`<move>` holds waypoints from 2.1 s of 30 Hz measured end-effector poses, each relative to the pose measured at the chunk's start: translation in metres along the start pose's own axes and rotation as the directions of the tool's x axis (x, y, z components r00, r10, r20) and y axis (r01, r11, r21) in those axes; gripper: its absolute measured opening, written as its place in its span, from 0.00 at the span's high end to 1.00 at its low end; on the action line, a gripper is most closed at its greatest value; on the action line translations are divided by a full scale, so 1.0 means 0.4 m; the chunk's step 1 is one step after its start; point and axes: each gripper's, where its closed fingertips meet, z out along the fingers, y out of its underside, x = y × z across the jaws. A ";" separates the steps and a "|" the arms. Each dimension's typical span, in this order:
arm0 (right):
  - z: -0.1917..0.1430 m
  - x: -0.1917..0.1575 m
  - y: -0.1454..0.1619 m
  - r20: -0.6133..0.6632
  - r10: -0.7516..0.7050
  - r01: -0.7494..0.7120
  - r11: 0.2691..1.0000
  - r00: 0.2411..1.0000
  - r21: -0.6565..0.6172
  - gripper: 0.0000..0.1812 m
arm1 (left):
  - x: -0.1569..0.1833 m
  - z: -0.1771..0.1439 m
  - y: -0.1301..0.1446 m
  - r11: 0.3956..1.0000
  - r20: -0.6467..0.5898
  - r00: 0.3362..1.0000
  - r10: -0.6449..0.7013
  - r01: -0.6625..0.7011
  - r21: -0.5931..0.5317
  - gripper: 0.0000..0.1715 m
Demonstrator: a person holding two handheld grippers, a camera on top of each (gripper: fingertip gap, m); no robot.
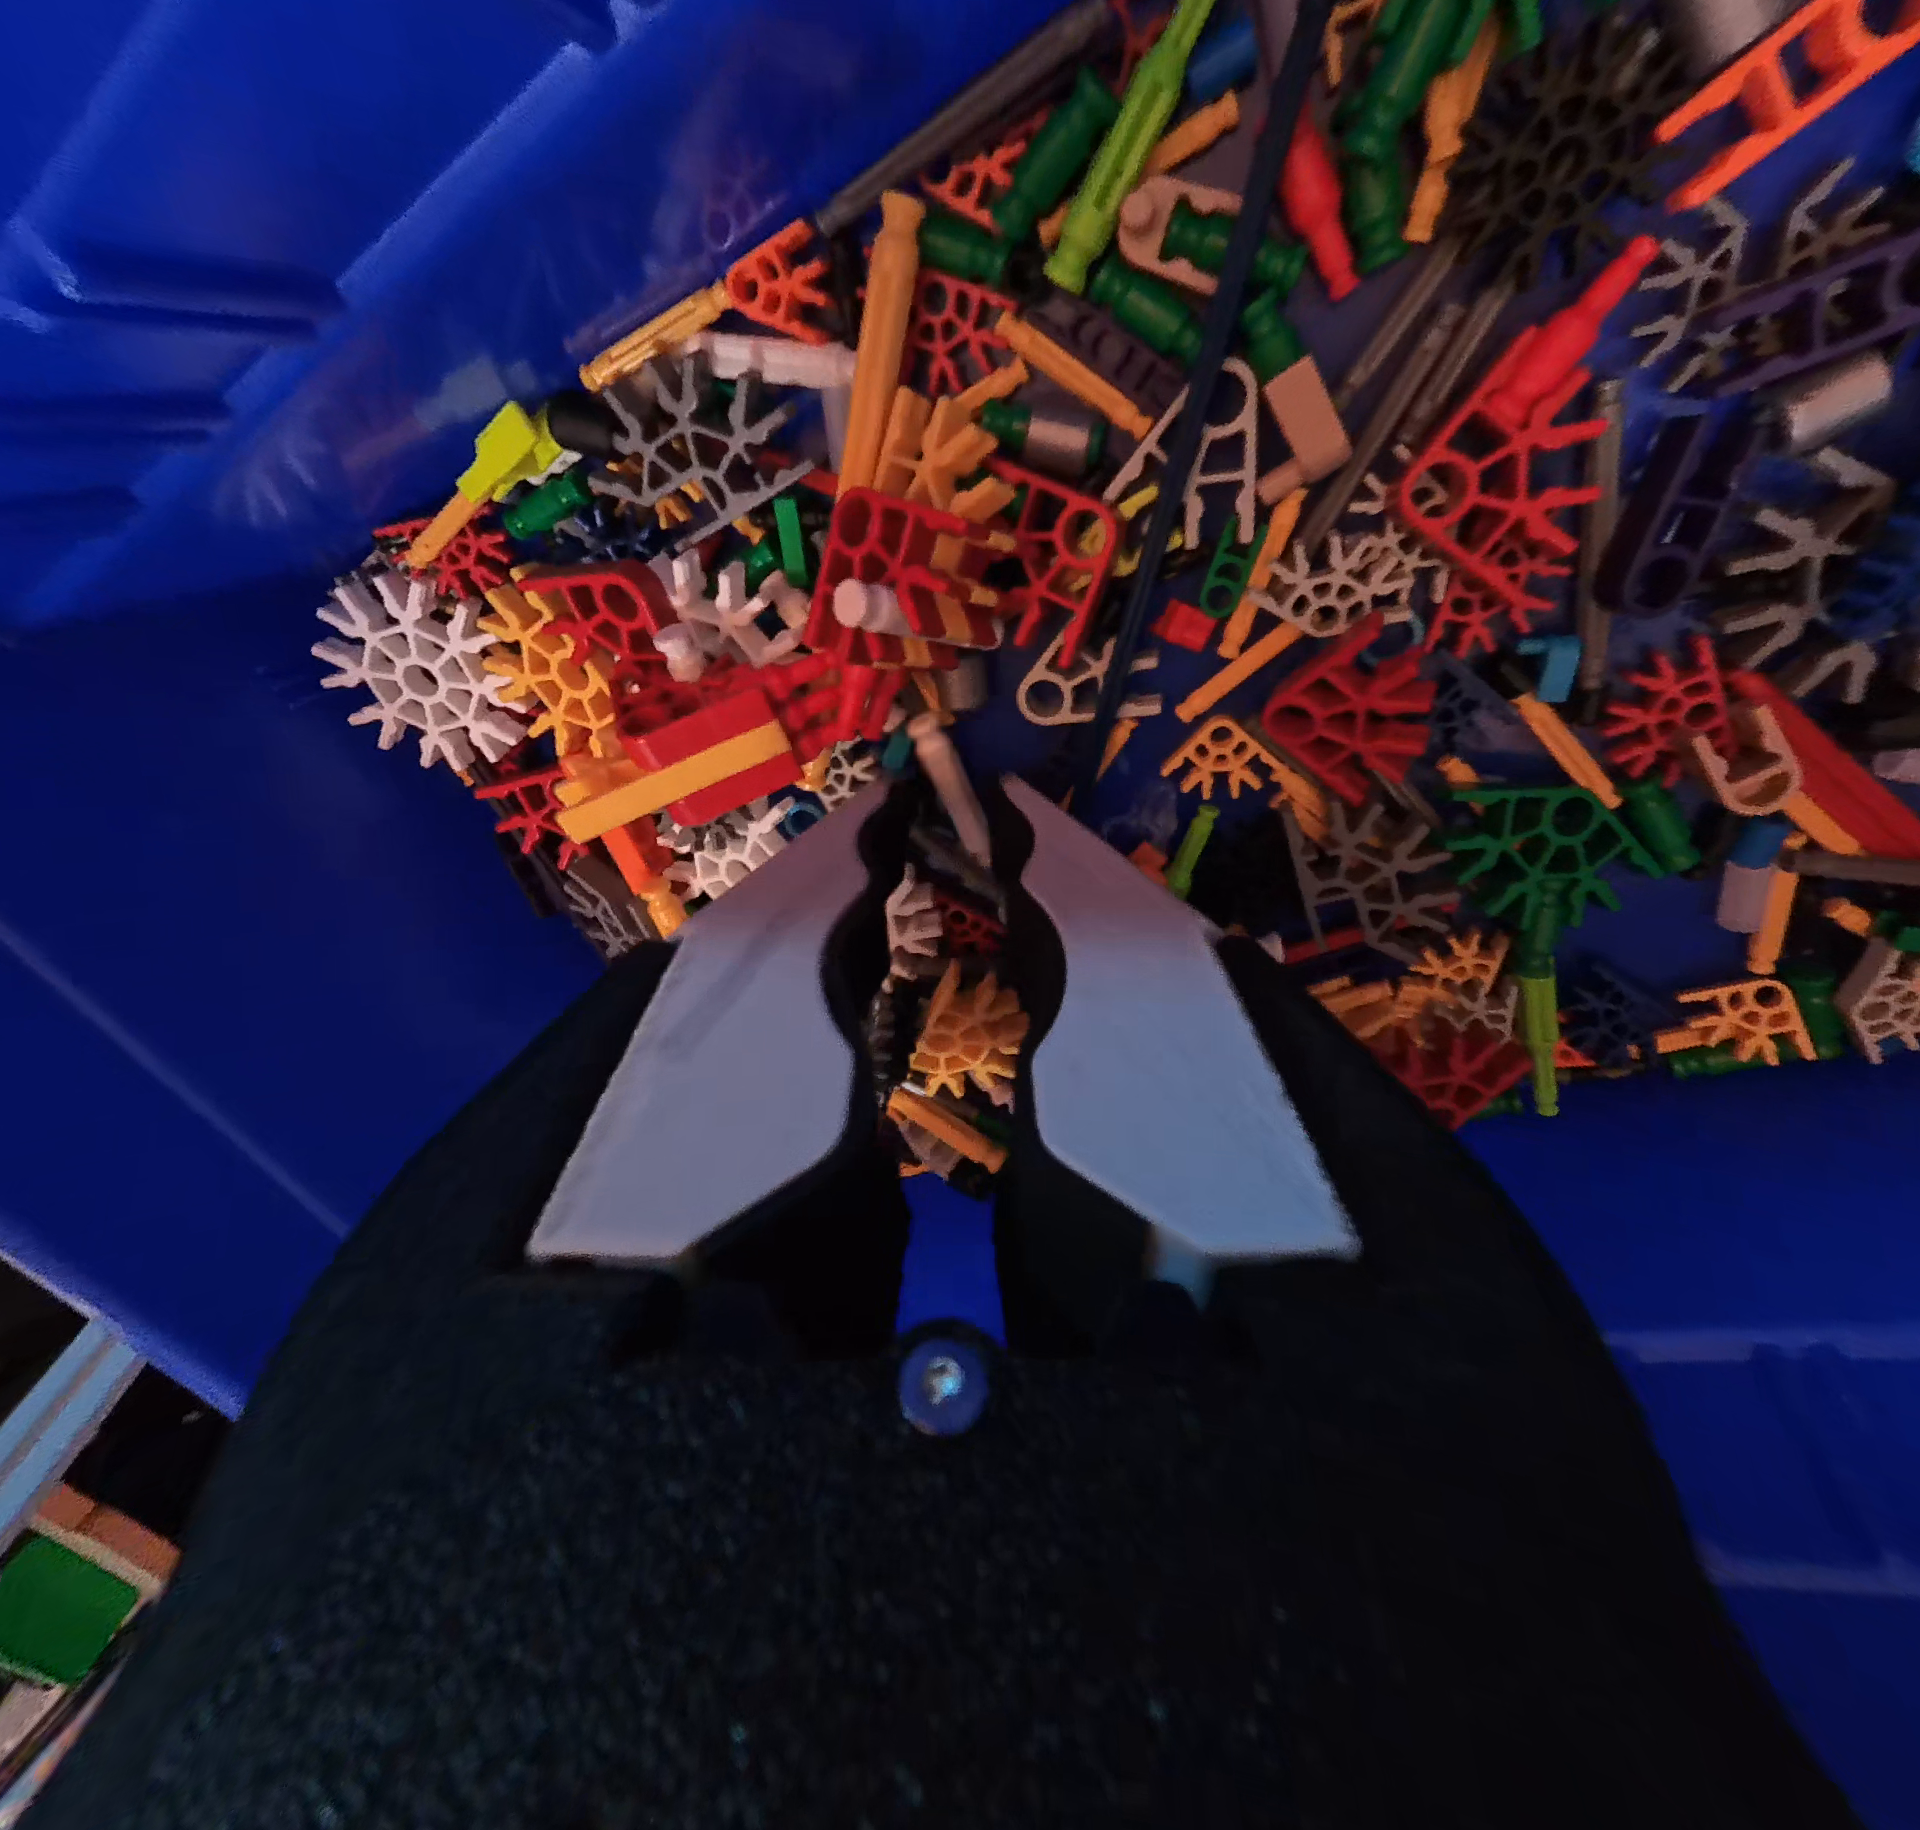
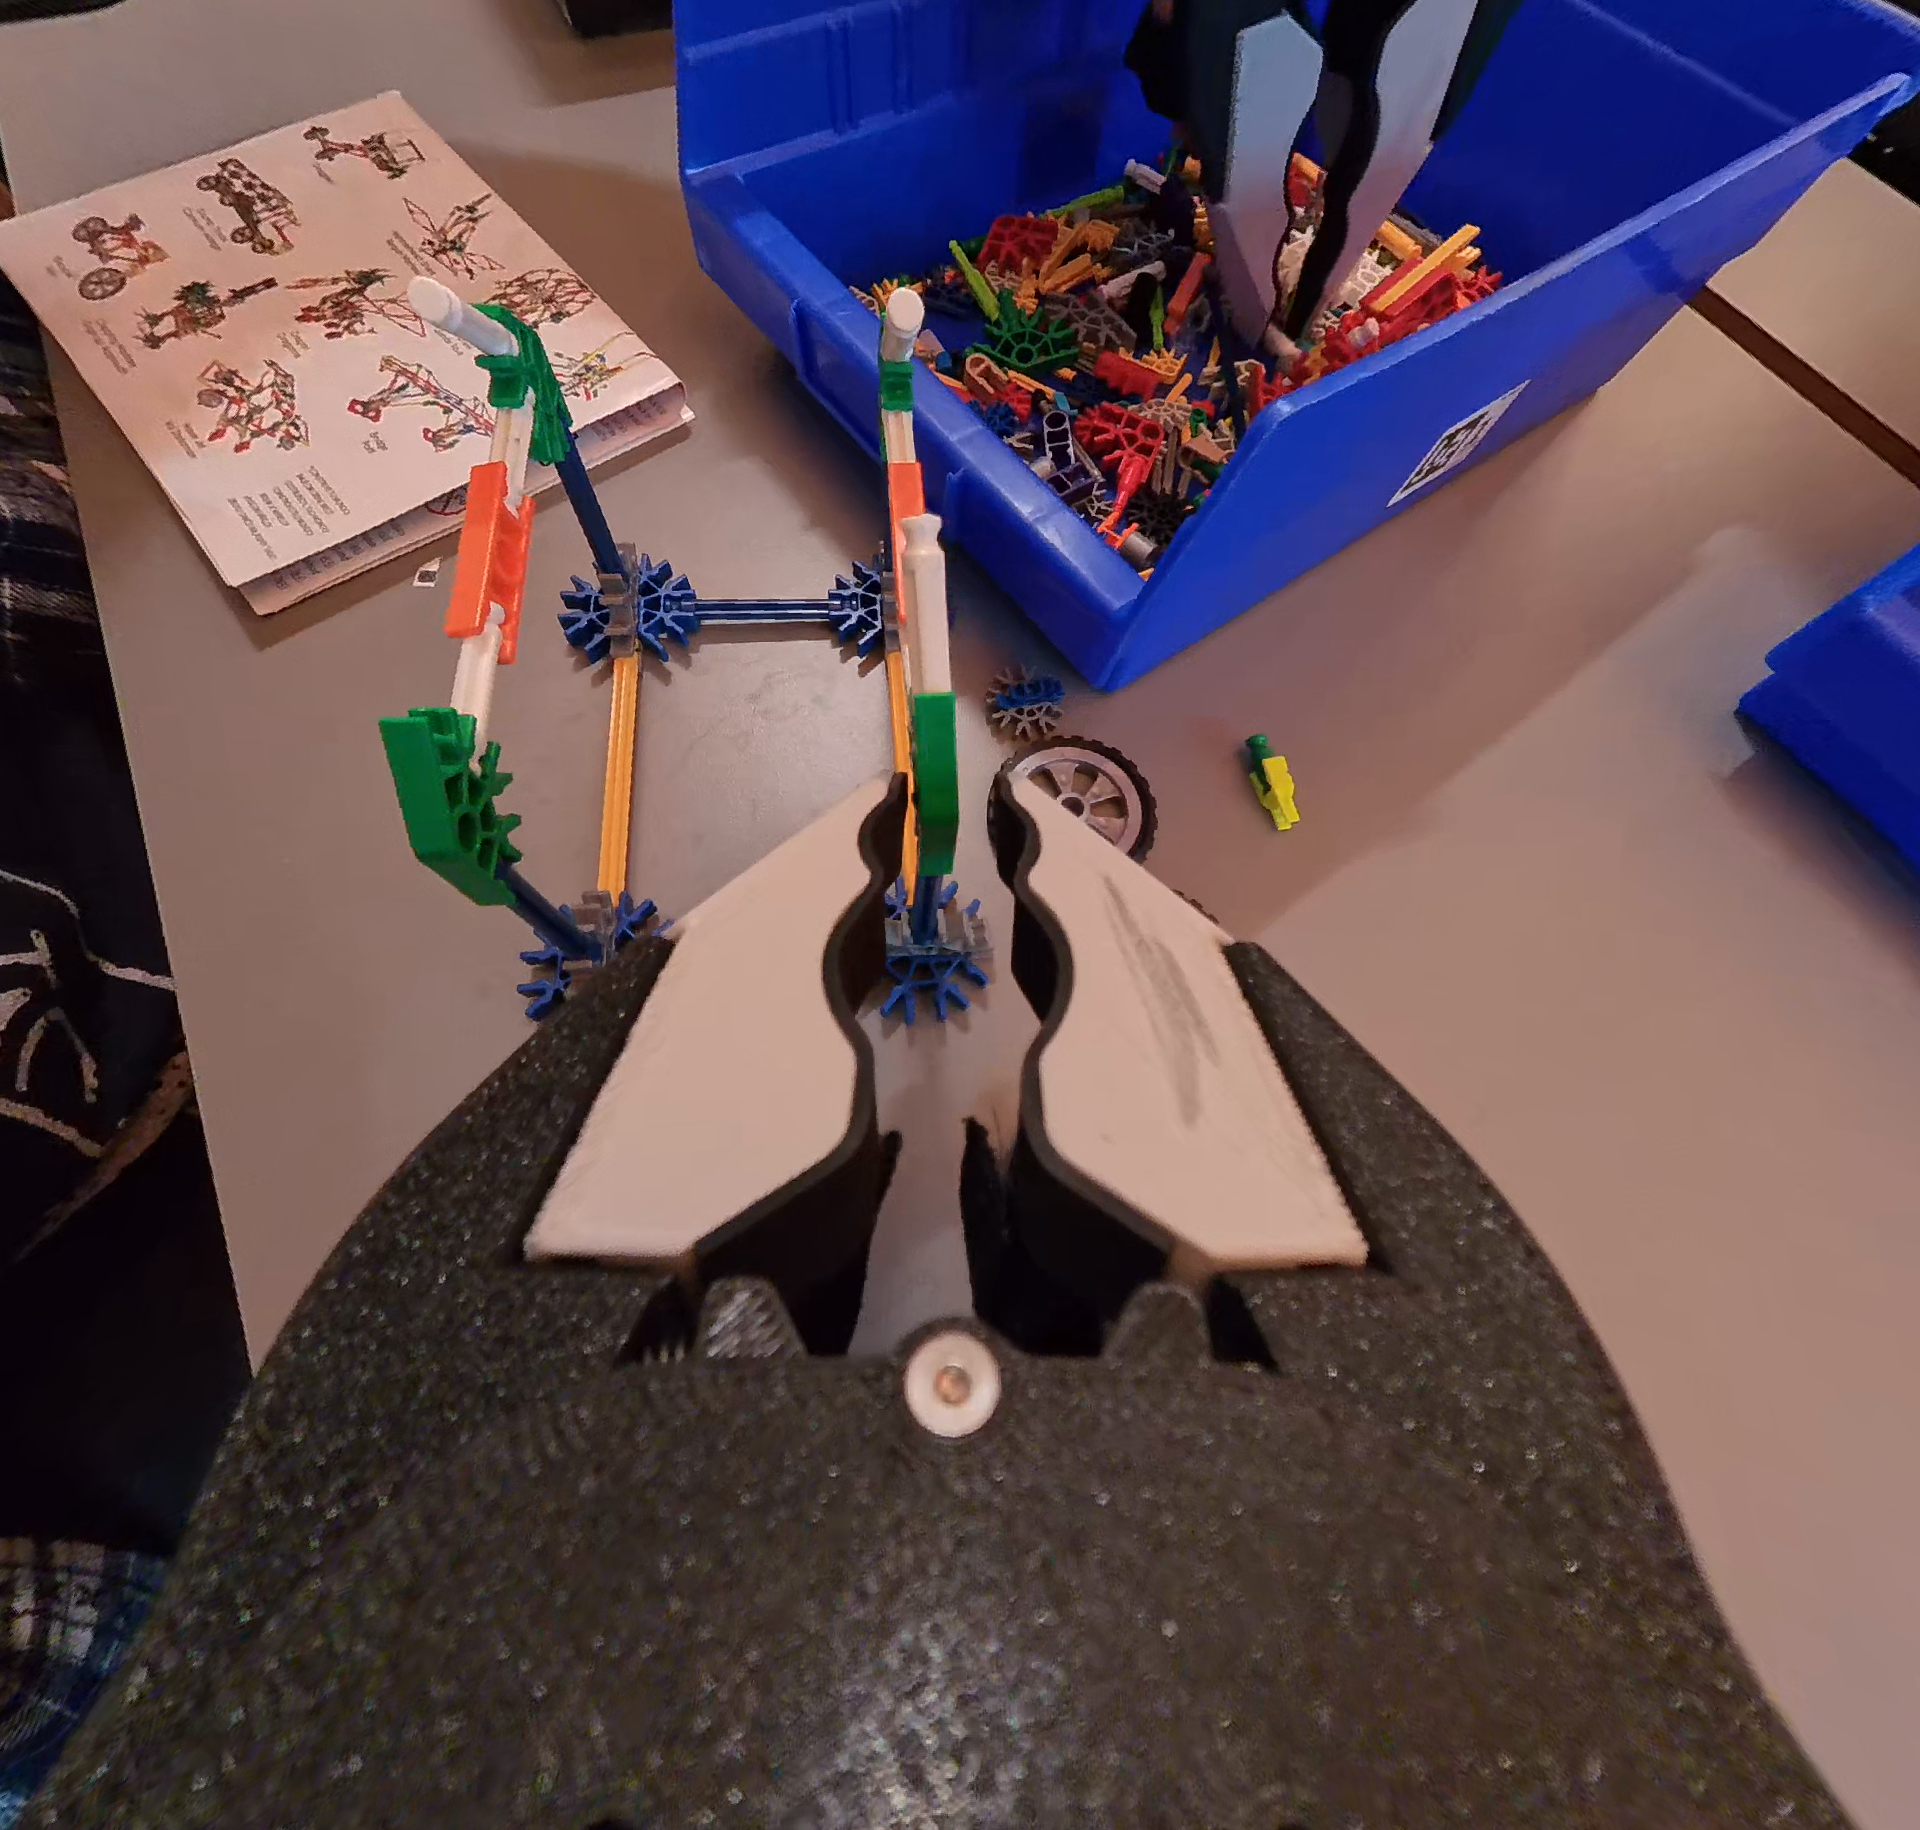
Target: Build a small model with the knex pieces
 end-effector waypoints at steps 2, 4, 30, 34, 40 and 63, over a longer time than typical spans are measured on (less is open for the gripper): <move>0.001 0.000 0.000 0.000 -0.001 0.001 1.000 1.000 -0.001 0.91 | 0.004 0.001 0.000 1.000 -0.013 1.000 0.005 -0.005 0.005 0.96; 0.001 0.000 0.000 0.000 0.001 -0.001 1.000 1.000 0.000 0.91 | 0.002 0.001 0.001 1.000 -0.008 1.000 0.004 -0.004 0.009 0.98; -0.115 -0.010 -0.143 -0.064 0.058 -0.041 0.969 0.996 0.244 0.89 | 0.271 -0.428 -0.358 0.691 0.007 0.995 -0.095 0.061 0.721 0.98; -0.118 -0.038 -0.194 -0.080 0.053 -0.030 0.963 0.995 0.269 0.89 | 0.328 -0.460 -0.423 0.612 0.005 0.999 -0.042 0.022 0.791 0.98; -0.113 -0.043 -0.238 -0.031 0.147 -0.128 0.932 0.989 0.339 0.88 | 0.357 -0.479 -0.475 0.534 -0.031 0.999 -0.013 0.033 0.845 0.98; -0.163 -0.031 -0.235 0.047 0.241 -0.237 0.866 0.969 0.441 0.97 | 0.372 -0.469 -0.527 0.542 0.028 0.999 0.023 -0.036 0.840 0.97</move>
